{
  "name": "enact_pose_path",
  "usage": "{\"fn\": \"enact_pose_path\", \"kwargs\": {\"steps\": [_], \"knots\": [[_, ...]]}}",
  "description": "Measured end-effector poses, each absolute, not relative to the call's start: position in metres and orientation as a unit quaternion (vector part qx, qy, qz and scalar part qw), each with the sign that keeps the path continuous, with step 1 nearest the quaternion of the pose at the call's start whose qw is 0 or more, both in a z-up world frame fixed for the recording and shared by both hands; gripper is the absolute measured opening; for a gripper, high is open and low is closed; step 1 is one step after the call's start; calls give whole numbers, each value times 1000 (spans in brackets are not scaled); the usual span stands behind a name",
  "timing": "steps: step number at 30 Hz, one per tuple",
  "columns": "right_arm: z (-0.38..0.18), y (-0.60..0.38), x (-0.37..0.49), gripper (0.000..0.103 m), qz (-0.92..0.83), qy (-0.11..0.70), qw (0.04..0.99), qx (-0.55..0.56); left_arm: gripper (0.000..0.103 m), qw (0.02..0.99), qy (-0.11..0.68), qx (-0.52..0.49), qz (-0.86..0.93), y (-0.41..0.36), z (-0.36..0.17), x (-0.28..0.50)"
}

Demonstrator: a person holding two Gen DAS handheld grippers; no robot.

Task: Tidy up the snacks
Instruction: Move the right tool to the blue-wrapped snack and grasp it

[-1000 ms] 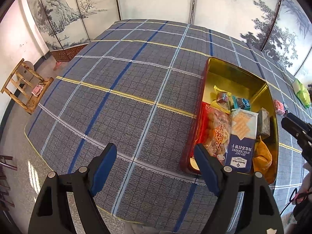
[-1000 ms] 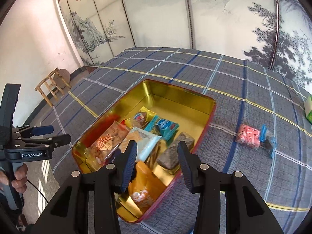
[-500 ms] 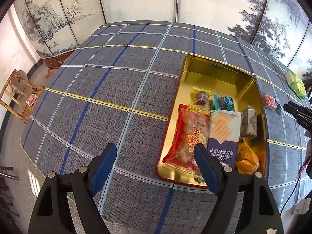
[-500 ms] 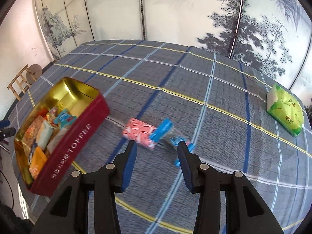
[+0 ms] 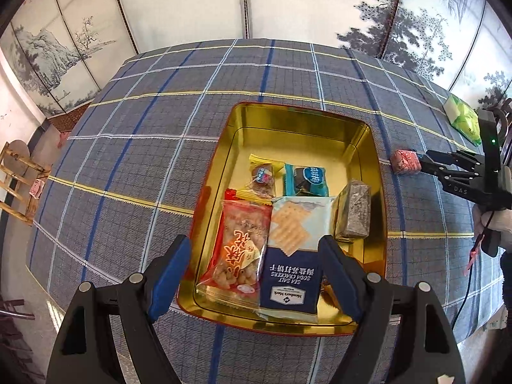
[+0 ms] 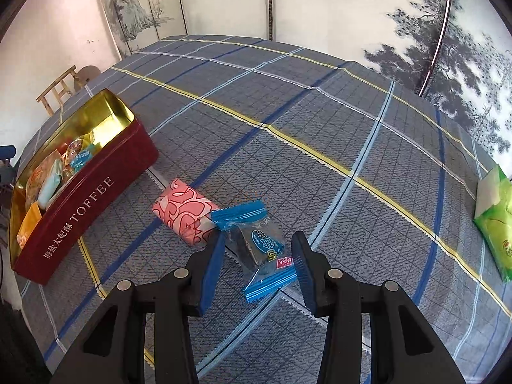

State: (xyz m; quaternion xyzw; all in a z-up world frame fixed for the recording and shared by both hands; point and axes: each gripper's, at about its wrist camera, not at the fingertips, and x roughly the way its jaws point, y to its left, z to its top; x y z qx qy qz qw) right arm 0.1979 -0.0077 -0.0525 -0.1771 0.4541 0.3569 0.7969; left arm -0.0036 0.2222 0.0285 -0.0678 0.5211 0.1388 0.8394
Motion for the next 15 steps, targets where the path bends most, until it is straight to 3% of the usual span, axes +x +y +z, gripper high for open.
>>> {"fn": "enact_pose_path", "kwargs": {"steps": [15], "knots": [[-57,-19,188,45,363,449,809,-110,79,845,527,-41,88,167,28,30]]}}
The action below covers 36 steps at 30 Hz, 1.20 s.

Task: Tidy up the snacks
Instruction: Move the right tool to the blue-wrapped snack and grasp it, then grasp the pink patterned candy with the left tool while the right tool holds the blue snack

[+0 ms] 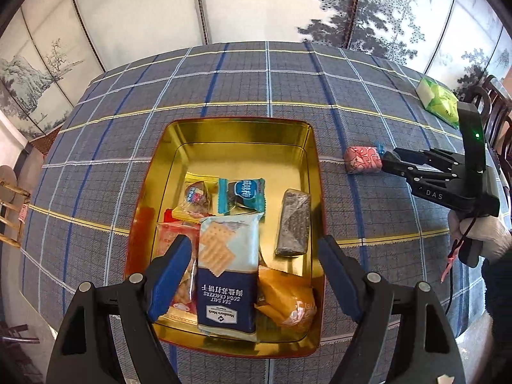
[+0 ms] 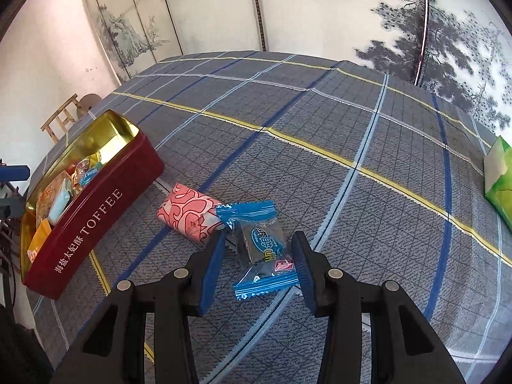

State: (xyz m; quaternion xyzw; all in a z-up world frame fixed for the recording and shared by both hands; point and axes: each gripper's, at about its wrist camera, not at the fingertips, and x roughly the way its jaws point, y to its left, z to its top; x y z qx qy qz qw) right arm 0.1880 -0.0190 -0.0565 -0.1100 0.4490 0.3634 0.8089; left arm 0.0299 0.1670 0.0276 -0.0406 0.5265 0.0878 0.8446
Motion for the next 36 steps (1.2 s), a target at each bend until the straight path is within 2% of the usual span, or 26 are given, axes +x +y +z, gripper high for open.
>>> {"fn": "enact_pose_path", "kwargs": {"steps": [13,16,17,22,36], "knots": [[-58,-23,185,44,344,442,825,-80,79,843,532,-34,77,152,24,35],[-58,-15,178,41,319,429,837,-111,79,842,533,-32,77,151,24,36],[-59,-14,176,36,312,424,841,-122,79,842,533,-33,76,151,24,36],[-59,-22,171,34,289,419,852,-123,79,842,533,-33,69,146,24,40],[-56,-122,171,34,139,434,886,-87,79,856,515,-24,24,101,21,71]]}}
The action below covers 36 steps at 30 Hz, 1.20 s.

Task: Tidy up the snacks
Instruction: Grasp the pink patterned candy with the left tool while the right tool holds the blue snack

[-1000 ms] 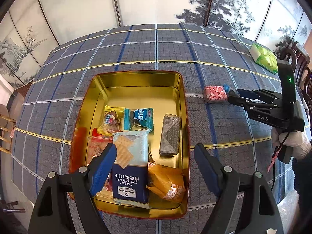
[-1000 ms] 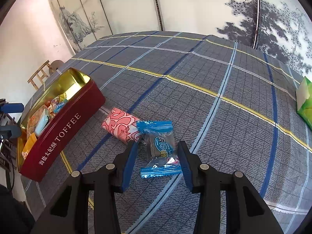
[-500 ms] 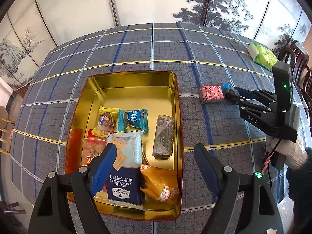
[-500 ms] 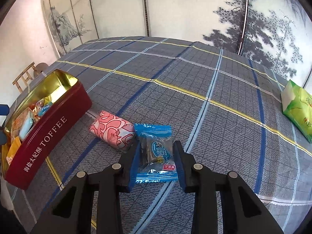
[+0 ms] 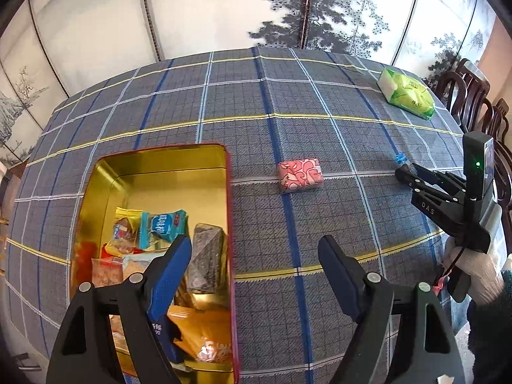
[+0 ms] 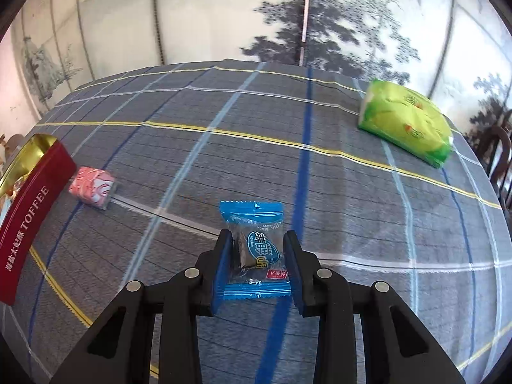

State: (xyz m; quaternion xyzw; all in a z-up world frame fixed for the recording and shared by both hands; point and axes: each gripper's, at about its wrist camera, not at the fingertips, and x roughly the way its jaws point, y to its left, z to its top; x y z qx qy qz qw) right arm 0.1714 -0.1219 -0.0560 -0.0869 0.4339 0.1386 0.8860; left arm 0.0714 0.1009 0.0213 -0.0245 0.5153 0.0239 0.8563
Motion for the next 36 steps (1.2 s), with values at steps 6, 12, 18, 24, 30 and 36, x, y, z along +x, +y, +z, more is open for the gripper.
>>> {"fn": "enact_pose_path", "kwargs": {"steps": [6,12,18,24,30,36], "knots": [[-55,-148,172,34,95,432,895,-62,79,860,510,-23,-4,76,14,91],[-55,-147,172,35,94,432,895,-60,74,855,517,-34,-24,63,-2,119],[-55,-149,172,35,96,432,895,-59,56,834,547,-69,-17,68,-28,144],[-54,-148,172,36,96,433,895,-58,55,828,554,-84,-17,71,-39,158],[-54,-148,172,36,97,433,894,-59,54,823,561,-88,-8,71,-48,171],[-54,-149,172,37,97,432,895,-58,48,826,559,-73,-1,69,-51,177]]}}
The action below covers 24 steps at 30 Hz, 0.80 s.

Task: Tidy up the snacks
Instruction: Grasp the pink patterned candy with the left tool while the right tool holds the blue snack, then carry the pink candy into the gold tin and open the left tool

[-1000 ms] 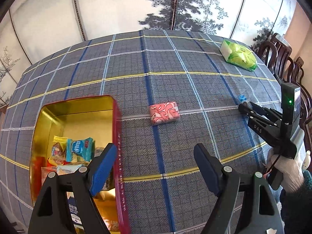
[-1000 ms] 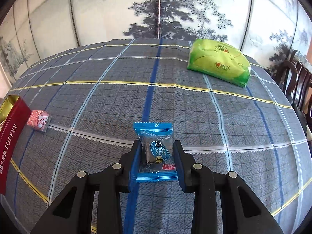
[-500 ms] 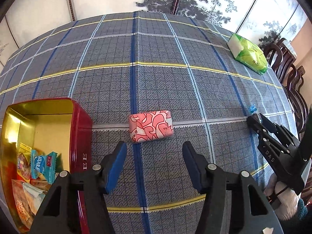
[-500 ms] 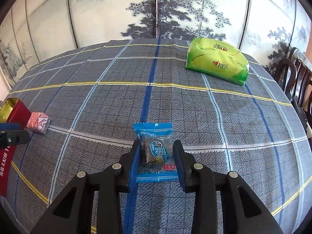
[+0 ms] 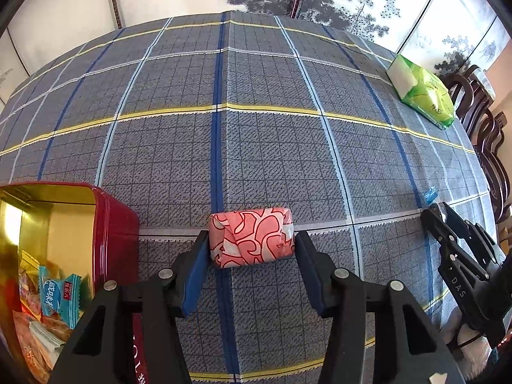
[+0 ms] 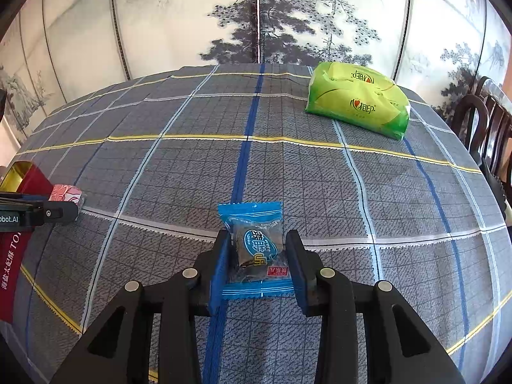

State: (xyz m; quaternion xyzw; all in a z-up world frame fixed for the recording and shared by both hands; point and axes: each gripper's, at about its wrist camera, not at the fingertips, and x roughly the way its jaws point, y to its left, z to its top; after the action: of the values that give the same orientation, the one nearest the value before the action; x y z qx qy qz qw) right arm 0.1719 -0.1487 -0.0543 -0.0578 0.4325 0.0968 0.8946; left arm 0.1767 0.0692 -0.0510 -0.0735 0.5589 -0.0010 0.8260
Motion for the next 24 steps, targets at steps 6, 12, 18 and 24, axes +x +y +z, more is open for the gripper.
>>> {"fn": "enact_pose_path", "kwargs": {"steps": [6,12,18,24], "knots": [[-55,-148,171,38,97,432,894,-60,46,829,556,-62,-8,65,-51,171],[-55,-148,171,39,97,432,894,-61,46,826,560,-53,-18,58,-50,158],[-54,-148,171,39,97,432,894,-61,46,824,563,-51,-27,51,-48,146],[-55,-147,171,39,97,432,894,-61,45,828,558,-49,-37,45,-39,133]]}}
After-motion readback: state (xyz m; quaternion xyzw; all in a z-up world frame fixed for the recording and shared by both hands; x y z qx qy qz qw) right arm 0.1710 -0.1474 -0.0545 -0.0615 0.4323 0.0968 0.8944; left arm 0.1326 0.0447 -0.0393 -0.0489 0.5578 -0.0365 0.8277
